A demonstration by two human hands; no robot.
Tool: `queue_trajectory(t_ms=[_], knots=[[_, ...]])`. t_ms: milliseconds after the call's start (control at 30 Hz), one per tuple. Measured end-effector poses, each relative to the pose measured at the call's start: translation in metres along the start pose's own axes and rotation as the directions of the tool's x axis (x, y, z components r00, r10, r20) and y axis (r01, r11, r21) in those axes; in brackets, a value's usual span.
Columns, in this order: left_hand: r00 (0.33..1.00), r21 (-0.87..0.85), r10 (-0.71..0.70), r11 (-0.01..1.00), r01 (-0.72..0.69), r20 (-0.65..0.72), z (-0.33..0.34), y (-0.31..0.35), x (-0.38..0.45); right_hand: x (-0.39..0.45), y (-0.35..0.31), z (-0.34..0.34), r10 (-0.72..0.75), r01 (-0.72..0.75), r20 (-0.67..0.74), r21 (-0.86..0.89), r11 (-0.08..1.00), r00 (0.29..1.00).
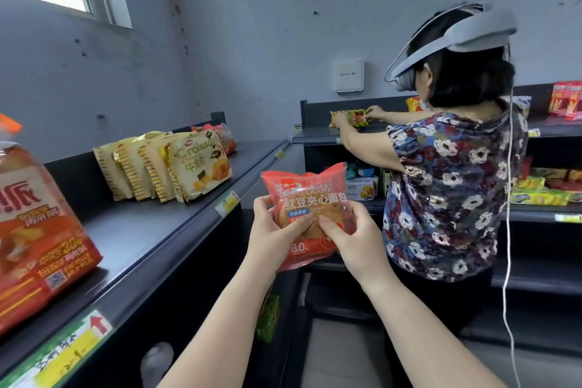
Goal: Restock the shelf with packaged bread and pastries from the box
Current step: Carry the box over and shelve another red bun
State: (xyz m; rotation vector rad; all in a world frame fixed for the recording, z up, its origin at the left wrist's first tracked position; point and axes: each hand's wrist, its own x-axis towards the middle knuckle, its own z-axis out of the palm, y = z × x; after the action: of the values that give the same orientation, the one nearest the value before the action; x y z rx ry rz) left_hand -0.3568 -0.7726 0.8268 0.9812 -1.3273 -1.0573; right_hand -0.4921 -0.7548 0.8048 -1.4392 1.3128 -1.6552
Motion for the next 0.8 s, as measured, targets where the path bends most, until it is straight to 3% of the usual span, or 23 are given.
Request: queue_trajectory(t_ms=[467,800], knots=[[0.986,0.050,0.030,0.999,-0.022,-0.165,0.028,-0.015,0.097,0.121,0.043,0.007,-0.068,0.060,0.131,0.062,0.996,0.989],[0.955,0.099,0.059,0.995,-0.032,-0.292,0.024,-0.026,0.158,0.193,0.067,0.039,-0.062,0.023,0.256,0.152,0.988,0.965]])
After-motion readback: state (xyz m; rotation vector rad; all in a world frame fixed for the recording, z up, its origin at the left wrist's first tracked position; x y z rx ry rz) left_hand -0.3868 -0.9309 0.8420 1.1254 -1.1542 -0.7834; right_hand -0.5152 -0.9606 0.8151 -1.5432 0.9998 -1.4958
